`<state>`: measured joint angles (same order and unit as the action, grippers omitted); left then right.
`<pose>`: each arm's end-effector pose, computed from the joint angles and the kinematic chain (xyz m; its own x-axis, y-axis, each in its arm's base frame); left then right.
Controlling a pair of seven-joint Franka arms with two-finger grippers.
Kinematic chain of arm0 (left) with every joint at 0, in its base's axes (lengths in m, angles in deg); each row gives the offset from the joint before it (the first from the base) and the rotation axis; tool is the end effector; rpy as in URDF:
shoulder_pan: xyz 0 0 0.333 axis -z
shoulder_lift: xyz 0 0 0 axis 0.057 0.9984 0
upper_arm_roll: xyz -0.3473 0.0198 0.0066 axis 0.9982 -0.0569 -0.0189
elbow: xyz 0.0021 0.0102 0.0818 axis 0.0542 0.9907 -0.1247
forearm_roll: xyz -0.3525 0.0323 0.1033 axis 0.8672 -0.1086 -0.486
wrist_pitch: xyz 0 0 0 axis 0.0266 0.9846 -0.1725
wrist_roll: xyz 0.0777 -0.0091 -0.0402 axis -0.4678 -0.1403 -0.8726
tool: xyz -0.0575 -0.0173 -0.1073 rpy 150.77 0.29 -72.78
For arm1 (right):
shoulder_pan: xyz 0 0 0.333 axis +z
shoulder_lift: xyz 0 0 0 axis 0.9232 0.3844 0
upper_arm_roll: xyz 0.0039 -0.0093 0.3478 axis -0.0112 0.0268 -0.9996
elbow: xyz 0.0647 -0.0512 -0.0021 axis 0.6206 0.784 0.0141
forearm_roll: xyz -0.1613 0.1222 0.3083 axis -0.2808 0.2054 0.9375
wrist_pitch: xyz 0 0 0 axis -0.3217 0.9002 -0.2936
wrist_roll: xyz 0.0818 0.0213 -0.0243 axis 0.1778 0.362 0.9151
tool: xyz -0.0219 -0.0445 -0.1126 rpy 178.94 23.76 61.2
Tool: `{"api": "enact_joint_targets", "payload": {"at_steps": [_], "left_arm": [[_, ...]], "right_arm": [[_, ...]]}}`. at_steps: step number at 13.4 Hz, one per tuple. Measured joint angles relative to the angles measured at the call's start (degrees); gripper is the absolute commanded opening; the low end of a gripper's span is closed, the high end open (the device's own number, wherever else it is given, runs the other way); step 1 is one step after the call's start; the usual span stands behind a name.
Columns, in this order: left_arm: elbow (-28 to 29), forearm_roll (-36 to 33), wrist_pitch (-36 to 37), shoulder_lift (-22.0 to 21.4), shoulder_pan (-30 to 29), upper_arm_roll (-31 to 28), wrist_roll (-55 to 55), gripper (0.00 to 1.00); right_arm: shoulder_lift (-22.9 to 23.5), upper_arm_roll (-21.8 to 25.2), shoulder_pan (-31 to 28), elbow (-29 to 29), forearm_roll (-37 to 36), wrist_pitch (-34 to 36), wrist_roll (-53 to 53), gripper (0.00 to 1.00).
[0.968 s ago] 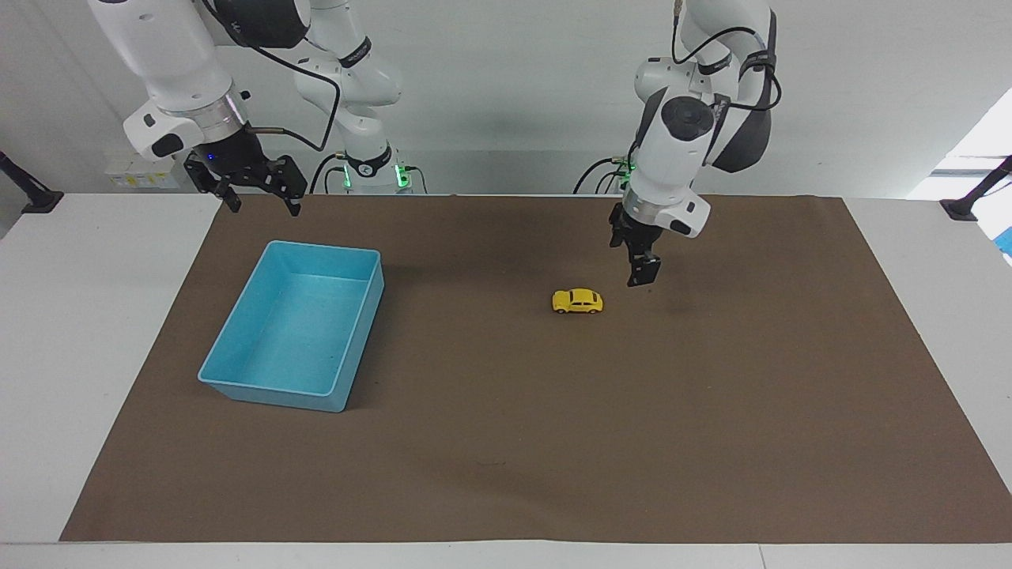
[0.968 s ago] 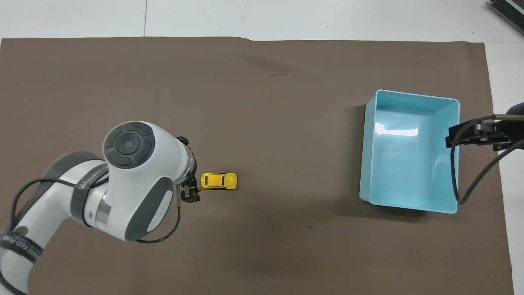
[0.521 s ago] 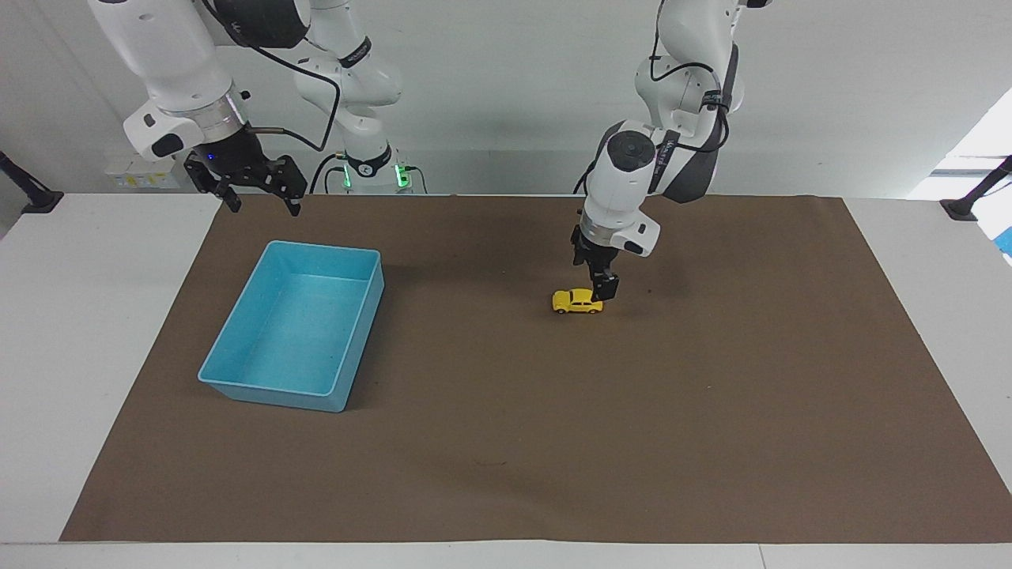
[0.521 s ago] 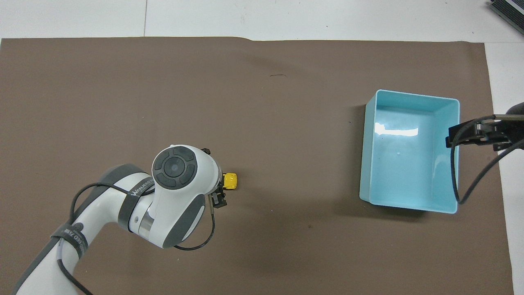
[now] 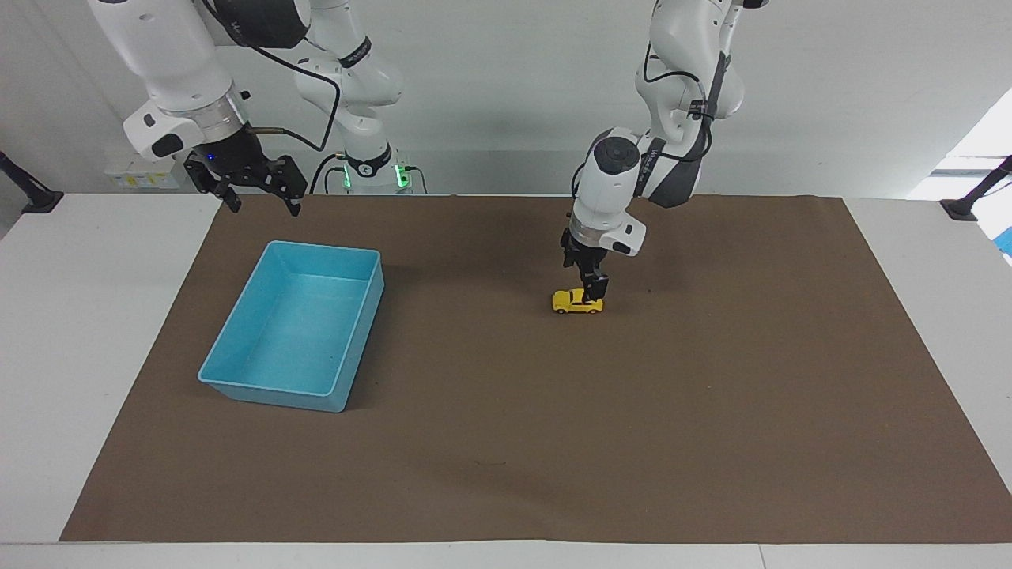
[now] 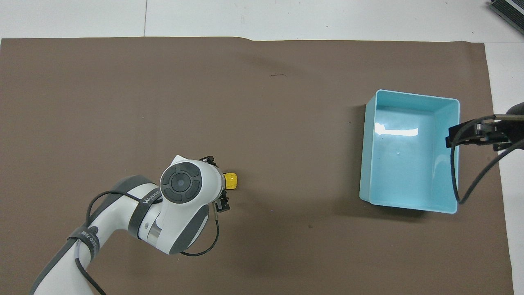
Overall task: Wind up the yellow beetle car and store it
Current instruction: 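Lower the left gripper onto the yellow car and press it down, then drag the pressed car back toward the robot with the left gripper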
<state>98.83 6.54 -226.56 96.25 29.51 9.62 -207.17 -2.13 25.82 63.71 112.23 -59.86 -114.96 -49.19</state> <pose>0.4385 -0.3103 0.3588 -0.2691 0.9595 -0.0839 0.9625 0.2709 0.0110 0.5203 -0.0040 0.6368 0.9942 -0.0933 -0.0535 -0.0932 -0.9956 0.0048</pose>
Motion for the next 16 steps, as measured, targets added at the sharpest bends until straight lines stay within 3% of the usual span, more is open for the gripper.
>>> {"api": "enact_joint_targets", "payload": {"at_steps": [4, 6, 7, 8, 16], "left_arm": [[0.0, -0.2, -3.3, 2.0, -0.2, -0.8, 0.0, 0.98], [0.0, -0.4, -3.4, 2.1, -0.2, -0.9, 0.0, 0.31], [0.0, -0.4, -3.4, 2.1, -0.2, -0.9, 0.0, 0.04], [0.0, -0.5, -3.4, 2.1, -0.2, -0.9, 0.0, 0.00], [0.0, -0.5, -3.4, 1.8, -0.9, -1.0, -2.5, 0.00]], "right_arm": [[0.0, 0.0, 0.0, 0.0, 0.0, 0.0, 0.0, 1.00], [0.0, 0.0, 0.0, 0.0, 0.0, 0.0, 0.0, 1.00], [0.0, 0.0, 0.0, 0.0, 0.0, 0.0, 0.0, 1.00], [0.0, 0.0, 0.0, 0.0, 0.0, 0.0, 0.0, 1.00], [0.0, 0.0, 0.0, 0.0, 0.0, 0.0, 0.0, 1.00]]}}
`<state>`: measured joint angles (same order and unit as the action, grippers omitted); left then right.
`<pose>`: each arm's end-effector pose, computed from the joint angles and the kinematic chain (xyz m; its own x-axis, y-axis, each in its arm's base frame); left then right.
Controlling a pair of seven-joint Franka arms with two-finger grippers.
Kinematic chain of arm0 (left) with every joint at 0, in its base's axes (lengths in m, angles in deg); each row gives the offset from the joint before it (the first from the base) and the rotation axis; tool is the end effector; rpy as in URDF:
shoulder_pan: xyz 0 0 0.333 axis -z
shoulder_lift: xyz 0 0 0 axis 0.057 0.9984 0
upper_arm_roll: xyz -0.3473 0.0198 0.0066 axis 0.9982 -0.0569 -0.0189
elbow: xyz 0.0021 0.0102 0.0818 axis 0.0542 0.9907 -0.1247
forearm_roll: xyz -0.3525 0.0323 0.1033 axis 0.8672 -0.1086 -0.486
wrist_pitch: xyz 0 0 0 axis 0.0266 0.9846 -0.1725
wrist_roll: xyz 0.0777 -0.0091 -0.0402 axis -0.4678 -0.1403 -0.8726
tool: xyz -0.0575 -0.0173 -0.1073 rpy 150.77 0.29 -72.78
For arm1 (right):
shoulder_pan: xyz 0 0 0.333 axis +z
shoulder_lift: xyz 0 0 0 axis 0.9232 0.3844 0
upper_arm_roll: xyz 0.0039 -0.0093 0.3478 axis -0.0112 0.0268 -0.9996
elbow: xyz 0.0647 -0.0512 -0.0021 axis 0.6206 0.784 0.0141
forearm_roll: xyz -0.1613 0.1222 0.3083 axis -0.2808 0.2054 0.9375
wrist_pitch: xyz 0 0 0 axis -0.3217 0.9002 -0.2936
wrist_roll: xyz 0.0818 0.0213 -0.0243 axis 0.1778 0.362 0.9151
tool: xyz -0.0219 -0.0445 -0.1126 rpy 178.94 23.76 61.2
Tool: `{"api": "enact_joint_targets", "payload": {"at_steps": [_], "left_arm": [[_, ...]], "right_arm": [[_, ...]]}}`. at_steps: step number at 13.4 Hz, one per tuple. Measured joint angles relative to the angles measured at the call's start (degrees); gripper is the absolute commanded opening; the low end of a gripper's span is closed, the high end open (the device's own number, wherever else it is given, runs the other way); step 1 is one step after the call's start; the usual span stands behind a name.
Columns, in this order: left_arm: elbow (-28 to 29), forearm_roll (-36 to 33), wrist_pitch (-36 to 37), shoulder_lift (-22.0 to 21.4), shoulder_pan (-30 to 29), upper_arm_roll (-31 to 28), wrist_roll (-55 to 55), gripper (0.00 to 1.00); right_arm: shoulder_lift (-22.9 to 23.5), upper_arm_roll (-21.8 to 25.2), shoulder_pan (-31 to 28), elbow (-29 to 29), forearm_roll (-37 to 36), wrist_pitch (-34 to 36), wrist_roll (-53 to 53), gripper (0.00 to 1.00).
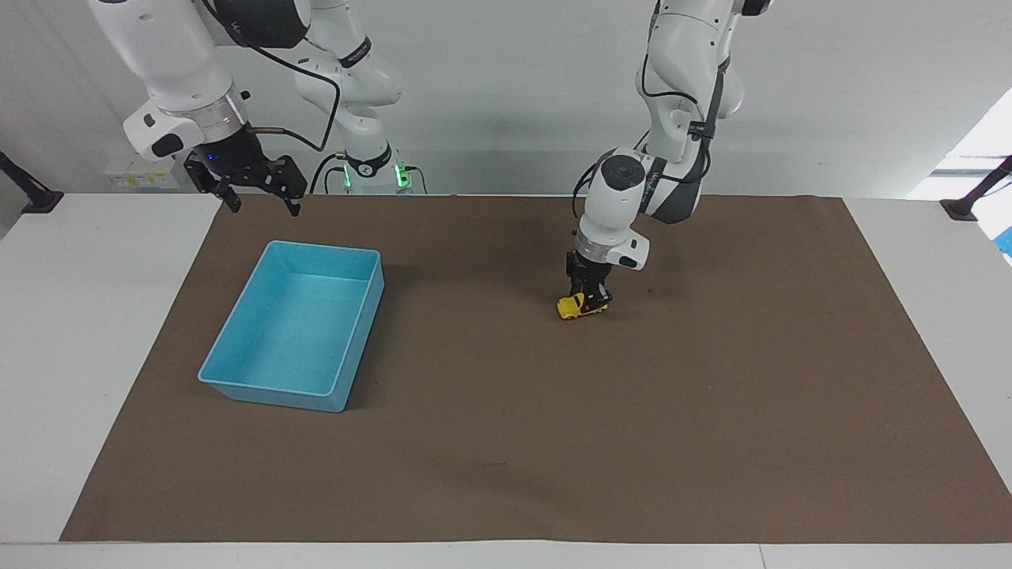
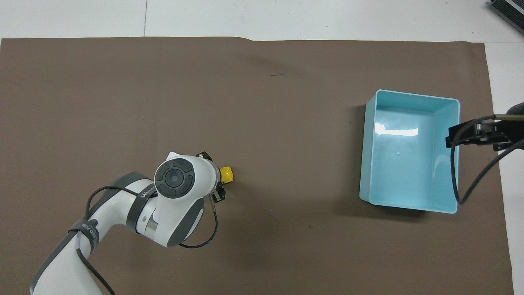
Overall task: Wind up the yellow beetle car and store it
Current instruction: 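Drag the pressed car back toward the robot with the left gripper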
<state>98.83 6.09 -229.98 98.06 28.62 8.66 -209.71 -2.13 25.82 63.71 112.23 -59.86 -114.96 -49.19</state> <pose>0.4548 -0.2997 0.3475 -0.3363 0.9363 -0.1012 0.9396 0.3408 0.0313 0.5203 -0.0040 0.6368 0.9942 -0.0933 -0.0535 -0.0932 -0.9956 0.0048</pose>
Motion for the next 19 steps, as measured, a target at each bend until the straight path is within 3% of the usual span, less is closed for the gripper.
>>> {"api": "enact_joint_targets", "payload": {"at_steps": [4, 12, 19], "left_arm": [[1.1, 0.0, 0.1, -0.8, -0.8, 0.0, 0.2, 0.00], [8.3, 0.1, 1.4, -6.7, -8.0, 0.2, 5.1, 0.00], [9.9, 0.1, 2.4, -8.2, -10.5, 0.3, 7.7, 0.00]], "right_arm": [[0.0, 0.0, 0.0, 0.0, 0.0, 0.0, 0.0, 1.00], [0.0, 0.0, 0.0, 0.0, 0.0, 0.0, 0.0, 1.00], [0.0, 0.0, 0.0, 0.0, 0.0, 0.0, 0.0, 1.00]]}}
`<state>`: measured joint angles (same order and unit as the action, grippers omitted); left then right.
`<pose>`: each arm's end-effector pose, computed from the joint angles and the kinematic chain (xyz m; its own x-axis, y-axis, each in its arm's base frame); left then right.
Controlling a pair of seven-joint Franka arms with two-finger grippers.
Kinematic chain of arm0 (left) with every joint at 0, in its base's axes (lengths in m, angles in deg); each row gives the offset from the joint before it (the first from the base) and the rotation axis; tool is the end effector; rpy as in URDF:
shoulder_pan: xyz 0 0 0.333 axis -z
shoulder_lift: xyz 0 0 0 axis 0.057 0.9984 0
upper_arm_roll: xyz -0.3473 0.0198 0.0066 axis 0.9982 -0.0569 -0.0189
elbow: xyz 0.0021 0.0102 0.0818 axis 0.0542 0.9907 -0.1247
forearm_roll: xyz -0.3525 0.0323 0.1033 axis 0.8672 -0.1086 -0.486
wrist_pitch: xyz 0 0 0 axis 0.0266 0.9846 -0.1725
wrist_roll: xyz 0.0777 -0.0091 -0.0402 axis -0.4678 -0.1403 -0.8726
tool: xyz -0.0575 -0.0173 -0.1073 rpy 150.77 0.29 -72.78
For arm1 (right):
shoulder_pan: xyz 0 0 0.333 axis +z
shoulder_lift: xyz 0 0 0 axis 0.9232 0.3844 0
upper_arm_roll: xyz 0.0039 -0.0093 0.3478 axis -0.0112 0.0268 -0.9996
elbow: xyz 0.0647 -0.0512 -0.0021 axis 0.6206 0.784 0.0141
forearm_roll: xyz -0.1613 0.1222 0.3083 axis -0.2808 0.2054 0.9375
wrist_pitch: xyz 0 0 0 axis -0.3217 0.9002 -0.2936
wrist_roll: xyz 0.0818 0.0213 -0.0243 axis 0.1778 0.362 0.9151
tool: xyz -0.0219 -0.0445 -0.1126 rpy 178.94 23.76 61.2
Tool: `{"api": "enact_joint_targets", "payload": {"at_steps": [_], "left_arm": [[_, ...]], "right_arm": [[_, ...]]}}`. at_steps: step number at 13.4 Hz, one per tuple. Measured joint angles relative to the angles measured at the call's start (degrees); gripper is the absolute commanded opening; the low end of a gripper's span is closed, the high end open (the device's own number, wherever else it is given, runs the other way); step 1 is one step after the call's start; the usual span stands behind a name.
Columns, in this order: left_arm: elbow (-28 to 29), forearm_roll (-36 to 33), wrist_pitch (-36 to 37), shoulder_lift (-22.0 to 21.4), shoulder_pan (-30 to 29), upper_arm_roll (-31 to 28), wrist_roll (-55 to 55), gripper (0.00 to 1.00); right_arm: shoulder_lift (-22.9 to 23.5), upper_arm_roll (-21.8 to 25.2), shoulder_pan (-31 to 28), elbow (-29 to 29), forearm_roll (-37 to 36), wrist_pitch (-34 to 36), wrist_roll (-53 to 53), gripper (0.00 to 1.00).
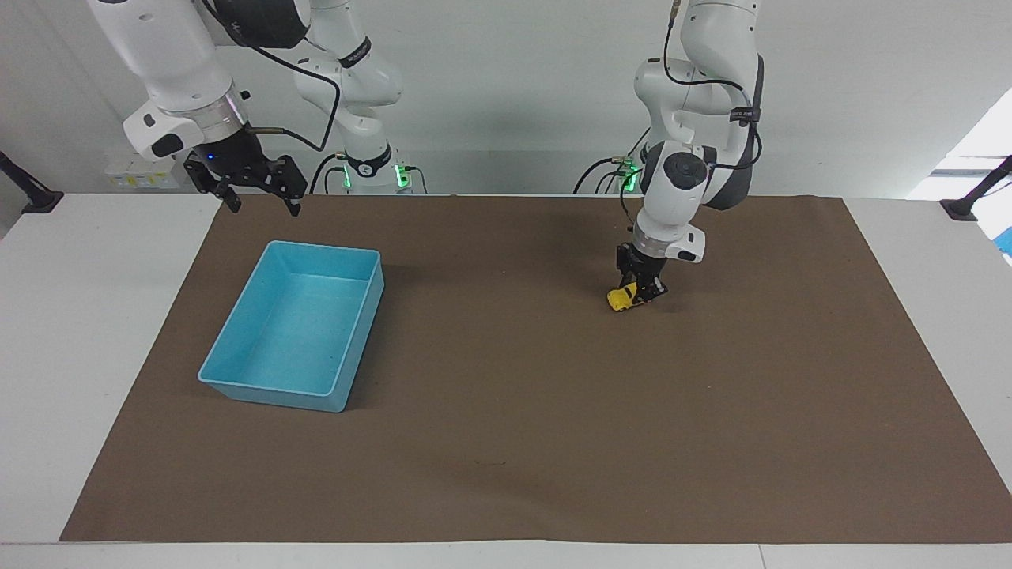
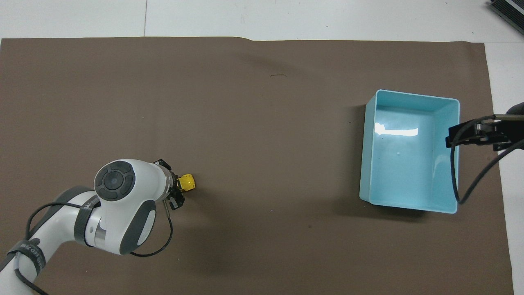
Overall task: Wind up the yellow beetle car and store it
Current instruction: 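Drag the pressed car back toward the robot with the left gripper, then lift the left gripper off the car, letting it roll toward the box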
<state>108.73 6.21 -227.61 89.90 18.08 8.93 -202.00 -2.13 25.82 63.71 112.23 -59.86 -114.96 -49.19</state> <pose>0.4428 -0.1896 0.3474 -0.3817 0.9232 -0.0446 0.9242 0.3818 -0.0051 0.5203 -0.0040 0.6368 0.9942 -0.0933 -0.0535 -0.0932 -0.9956 0.0048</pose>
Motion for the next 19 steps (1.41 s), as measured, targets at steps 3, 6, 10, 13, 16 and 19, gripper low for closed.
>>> {"api": "enact_joint_targets", "payload": {"at_steps": [3, 6, 10, 13, 16, 19], "left_arm": [[-0.1, 0.0, 0.2, 0.0, -0.1, 0.0, 0.1, 1.00], [-0.7, -0.4, 1.2, 3.0, -1.5, -0.5, 0.8, 1.00], [-5.2, -0.5, 4.8, 4.5, -2.7, -0.7, 1.4, 1.00], [-6.9, -2.2, 5.5, 4.5, -2.7, -0.7, 1.4, 1.00], [-7.8, -4.7, 5.8, 4.5, -2.7, -0.7, 1.4, 1.00], [-8.3, -6.1, 5.9, 4.5, -2.7, -0.7, 1.4, 1.00]], "right_arm": [[0.0, 0.0, 0.0, 0.0, 0.0, 0.0, 0.0, 1.00], [0.0, 0.0, 0.0, 0.0, 0.0, 0.0, 0.0, 1.00], [0.0, 0.0, 0.0, 0.0, 0.0, 0.0, 0.0, 1.00], [0.0, 0.0, 0.0, 0.0, 0.0, 0.0, 0.0, 1.00], [0.0, 0.0, 0.0, 0.0, 0.0, 0.0, 0.0, 1.00], [0.0, 0.0, 0.0, 0.0, 0.0, 0.0, 0.0, 1.00]]}}
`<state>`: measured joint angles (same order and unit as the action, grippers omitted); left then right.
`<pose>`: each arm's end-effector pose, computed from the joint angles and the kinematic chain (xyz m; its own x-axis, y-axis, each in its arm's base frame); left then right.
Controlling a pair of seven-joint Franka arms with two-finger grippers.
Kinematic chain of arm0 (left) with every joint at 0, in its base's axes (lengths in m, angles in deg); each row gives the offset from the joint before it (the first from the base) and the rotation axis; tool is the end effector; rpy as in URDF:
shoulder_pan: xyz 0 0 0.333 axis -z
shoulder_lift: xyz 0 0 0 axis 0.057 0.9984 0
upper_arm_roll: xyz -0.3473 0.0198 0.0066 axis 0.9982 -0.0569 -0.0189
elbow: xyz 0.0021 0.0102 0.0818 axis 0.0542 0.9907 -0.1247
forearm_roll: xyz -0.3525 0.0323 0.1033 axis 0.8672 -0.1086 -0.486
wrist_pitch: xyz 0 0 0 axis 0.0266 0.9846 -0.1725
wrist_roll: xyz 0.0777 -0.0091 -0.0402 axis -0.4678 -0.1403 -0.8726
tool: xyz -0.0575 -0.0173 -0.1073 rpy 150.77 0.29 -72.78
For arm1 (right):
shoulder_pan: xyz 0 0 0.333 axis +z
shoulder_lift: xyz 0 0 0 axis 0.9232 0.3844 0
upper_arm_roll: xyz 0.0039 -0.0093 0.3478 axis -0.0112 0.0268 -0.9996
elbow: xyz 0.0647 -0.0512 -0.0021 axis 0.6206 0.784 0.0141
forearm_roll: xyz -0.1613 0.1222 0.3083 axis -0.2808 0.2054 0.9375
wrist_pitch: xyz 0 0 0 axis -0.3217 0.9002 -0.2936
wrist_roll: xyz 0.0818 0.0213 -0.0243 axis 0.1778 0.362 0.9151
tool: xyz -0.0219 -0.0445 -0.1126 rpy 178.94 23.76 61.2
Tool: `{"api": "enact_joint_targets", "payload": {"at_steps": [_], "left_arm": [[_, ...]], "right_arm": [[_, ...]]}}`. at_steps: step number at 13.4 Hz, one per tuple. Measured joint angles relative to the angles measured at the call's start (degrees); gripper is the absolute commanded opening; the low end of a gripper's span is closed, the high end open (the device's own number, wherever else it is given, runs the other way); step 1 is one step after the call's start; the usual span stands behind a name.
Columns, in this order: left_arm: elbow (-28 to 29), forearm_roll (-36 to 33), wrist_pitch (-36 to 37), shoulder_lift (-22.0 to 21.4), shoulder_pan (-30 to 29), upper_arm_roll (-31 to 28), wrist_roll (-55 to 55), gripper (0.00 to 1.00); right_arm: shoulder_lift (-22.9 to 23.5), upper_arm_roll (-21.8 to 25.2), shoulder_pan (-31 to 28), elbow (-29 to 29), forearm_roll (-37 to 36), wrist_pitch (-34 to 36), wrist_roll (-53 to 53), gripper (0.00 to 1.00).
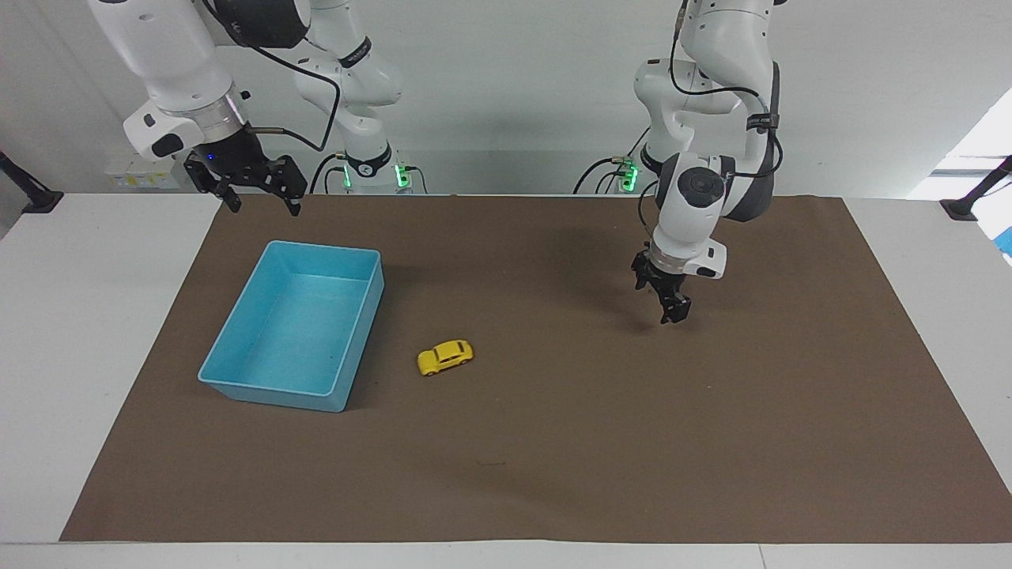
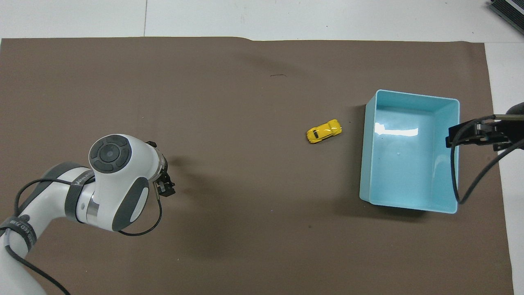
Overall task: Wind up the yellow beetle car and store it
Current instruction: 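Lift the left gripper off the car, letting it roll toward the box, then reach the right gripper toward the car while the left gripper withdraws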
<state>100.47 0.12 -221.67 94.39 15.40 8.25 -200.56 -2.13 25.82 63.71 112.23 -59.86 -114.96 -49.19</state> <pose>0.4874 -0.1732 0.3564 -0.3417 0.9392 0.0344 0.9398 0.3413 0.0162 0.5203 -0.0040 0.6368 0.9942 -0.0933 -0.0535 -0.0932 -0.9956 0.0048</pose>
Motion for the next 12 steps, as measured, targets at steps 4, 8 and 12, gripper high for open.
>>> {"api": "enact_joint_targets", "payload": {"at_steps": [4, 8, 12], "left_arm": [[-1.0, -2.8, 0.1, 0.4, -0.1, 0.0, 0.1, 1.00], [-2.7, -5.8, 0.3, 1.2, -0.1, 0.0, 0.9, 1.00], [-7.1, -8.1, 1.5, 2.2, -1.6, -0.1, 2.3, 1.00]], "right_arm": [[0.0, 0.1, -0.4, 0.0, -0.3, 0.0, 0.0, 1.00], [0.2, 0.0, -0.4, 1.0, -0.3, -2.0, 0.0, 1.00], [1.5, -0.2, 0.2, 4.8, -0.3, -8.9, -1.0, 1.00]]}}
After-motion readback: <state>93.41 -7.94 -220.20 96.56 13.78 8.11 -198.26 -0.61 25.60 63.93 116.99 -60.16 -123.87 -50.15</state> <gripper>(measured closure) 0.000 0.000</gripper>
